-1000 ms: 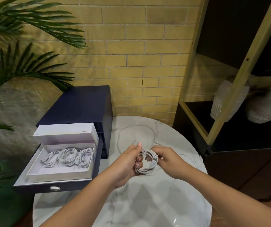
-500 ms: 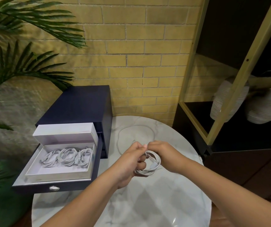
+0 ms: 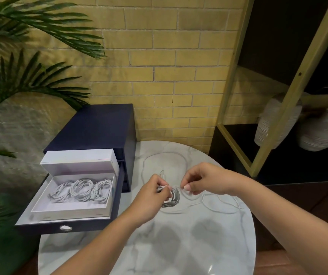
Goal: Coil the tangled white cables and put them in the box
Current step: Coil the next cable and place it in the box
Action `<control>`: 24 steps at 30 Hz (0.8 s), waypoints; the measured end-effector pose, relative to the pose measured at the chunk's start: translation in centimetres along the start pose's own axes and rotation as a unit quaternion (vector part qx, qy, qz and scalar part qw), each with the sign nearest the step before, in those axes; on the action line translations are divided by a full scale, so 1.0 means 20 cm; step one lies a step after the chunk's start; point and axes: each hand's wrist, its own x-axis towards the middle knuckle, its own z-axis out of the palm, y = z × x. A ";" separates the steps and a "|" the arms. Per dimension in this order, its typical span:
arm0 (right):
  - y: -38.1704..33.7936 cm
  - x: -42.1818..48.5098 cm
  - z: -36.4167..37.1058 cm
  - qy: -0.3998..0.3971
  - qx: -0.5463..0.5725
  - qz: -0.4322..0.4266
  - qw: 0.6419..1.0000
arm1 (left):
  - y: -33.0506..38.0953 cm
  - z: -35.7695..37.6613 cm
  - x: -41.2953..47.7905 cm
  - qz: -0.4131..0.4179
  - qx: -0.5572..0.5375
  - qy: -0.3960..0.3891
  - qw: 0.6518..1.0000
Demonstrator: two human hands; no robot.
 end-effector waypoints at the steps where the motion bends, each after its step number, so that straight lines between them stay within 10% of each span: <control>1: 0.00 0.00 0.02 -0.006 0.030 0.003 1.000 | 0.00 0.00 0.00 -0.008 -0.012 0.004 1.000; 24: 0.07 0.04 0.20 0.011 0.225 0.065 0.972 | 0.05 0.04 -0.01 -0.059 -0.138 -0.036 0.988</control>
